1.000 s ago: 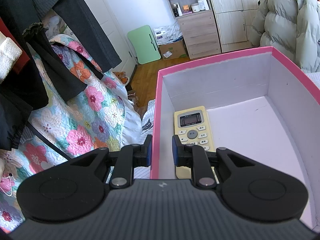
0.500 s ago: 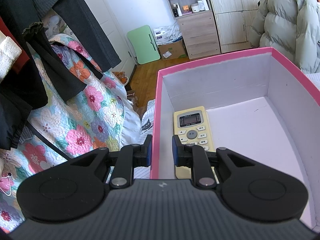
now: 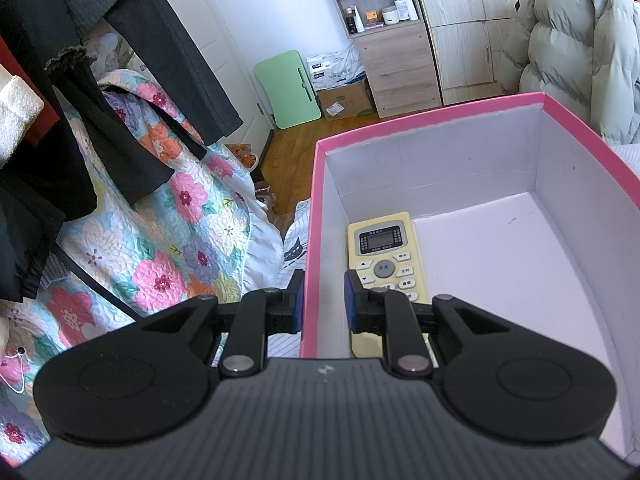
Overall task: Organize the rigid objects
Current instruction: 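Carry the white charger block into the pink box and open the right gripper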
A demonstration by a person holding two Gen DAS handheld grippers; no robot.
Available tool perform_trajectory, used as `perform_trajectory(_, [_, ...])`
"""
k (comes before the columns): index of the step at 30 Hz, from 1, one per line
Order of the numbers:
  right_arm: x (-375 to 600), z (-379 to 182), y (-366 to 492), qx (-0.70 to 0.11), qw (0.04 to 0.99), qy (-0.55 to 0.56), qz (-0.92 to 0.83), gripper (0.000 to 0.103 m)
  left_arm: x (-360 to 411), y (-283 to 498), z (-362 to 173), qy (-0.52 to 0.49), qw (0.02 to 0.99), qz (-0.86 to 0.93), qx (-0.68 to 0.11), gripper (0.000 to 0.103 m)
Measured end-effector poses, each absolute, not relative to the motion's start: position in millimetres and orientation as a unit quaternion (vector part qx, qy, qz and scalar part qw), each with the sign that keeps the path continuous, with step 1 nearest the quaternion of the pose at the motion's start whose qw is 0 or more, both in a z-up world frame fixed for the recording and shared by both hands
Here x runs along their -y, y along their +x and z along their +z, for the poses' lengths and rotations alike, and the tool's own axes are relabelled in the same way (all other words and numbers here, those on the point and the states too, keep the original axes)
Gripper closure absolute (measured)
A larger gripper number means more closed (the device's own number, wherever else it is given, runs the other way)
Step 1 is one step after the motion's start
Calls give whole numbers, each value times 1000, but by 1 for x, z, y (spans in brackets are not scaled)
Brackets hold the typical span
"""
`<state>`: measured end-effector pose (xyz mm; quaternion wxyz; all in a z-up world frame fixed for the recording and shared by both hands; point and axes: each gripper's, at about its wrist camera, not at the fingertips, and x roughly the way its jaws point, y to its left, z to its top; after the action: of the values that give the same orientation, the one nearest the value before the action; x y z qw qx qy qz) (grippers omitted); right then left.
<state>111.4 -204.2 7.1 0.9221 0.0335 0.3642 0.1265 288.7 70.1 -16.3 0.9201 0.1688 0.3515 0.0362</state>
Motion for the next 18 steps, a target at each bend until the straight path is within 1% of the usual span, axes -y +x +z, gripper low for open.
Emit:
perform_trajectory(5, [178,54,128,-314,921,27,228,47,-69,289,-17,166,920,37,-352,86])
perform_trajectory(8, [150,71,149,-306,904,11,299,47,-72,291,-17,156,922,36,-353,86])
perform_trajectory(10, [127,72,168,-318,887,11,334,47,-74,293,-17,149,921,36,-357,86])
perform_trajectory(12, [104,68,184,-329,877,-25,349,47,-74,294,-18,150,921,37,-359,86])
perform_trajectory(15, [72,54,207,-349,860,-113,354,47,-73,295,-19,158,918,43,-363,86])
perform_trajectory(18, [51,39,233,-389,825,-187,365,47,-73,294,-19,157,918,39,-362,86])
